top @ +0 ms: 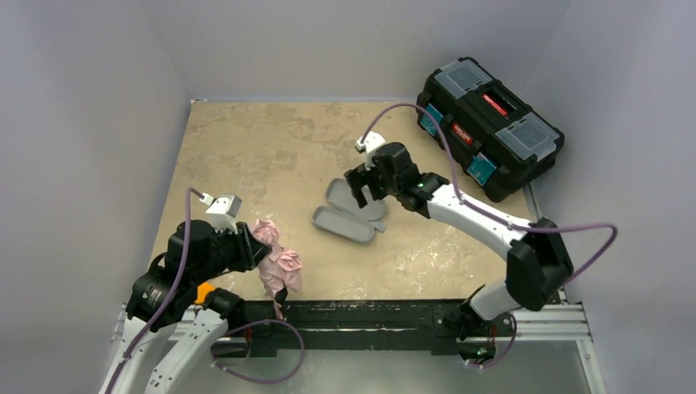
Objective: Put away the umbrella
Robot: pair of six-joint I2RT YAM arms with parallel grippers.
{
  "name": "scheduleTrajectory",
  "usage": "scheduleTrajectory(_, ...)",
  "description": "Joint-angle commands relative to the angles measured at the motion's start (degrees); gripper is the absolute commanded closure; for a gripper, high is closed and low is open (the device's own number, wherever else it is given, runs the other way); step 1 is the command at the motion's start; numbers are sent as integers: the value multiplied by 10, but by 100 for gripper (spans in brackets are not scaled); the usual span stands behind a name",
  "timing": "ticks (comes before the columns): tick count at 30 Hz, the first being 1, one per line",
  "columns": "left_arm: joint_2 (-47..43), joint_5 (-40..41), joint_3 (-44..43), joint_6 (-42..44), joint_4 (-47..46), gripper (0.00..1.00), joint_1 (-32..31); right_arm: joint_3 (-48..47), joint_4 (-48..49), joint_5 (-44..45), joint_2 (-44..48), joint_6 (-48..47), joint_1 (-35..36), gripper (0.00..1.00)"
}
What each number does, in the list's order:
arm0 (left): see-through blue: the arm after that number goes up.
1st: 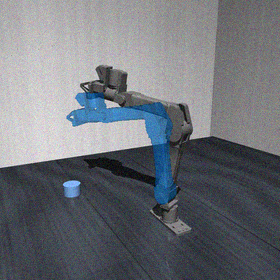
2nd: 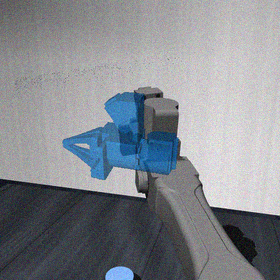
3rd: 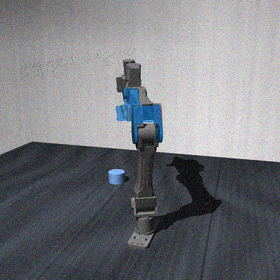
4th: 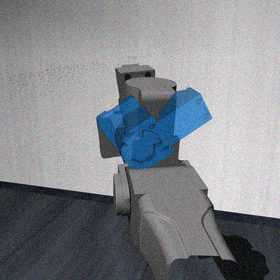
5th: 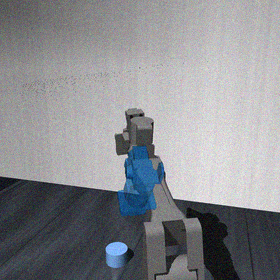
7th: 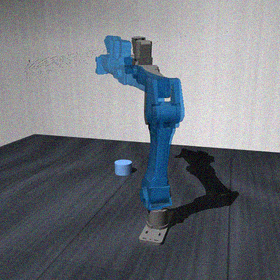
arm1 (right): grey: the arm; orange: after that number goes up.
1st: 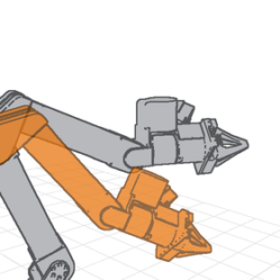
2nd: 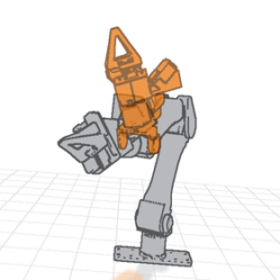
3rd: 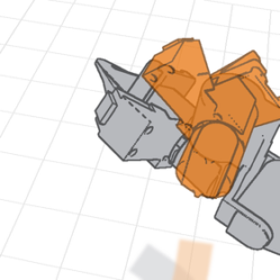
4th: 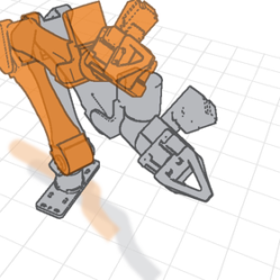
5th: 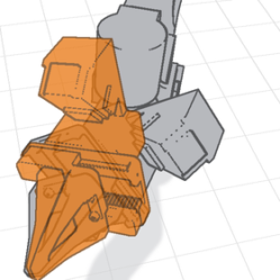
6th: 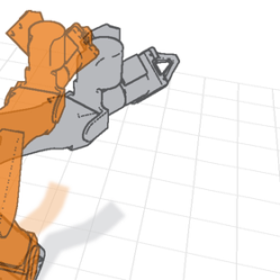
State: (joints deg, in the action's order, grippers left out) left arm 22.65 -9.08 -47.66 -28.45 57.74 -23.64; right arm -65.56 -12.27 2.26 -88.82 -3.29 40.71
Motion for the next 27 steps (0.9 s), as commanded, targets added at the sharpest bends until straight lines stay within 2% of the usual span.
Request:
scheduleTrajectory(1,1,-18,-1,-2,-50,100,4,77,-73,94,93,299,-25,1)
scheduleTrajectory(6,-18,-14,2,-4,-51,100,3,207,11,-1,208,583,-24,1)
scheduleTrajectory(9,-27,-14,4,-5,-53,100,4,265,69,-35,233,681,-21,1)
scheduleTrajectory(14,-38,-15,7,-5,-56,100,4,229,27,32,192,676,-5,1)
scheduleTrajectory(21,-55,-10,9,-8,-55,100,3,174,51,24,46,636,-4,1)
scheduleTrajectory(27,-67,-6,11,-11,-57,100,3,117,81,-1,-69,578,-4,20)
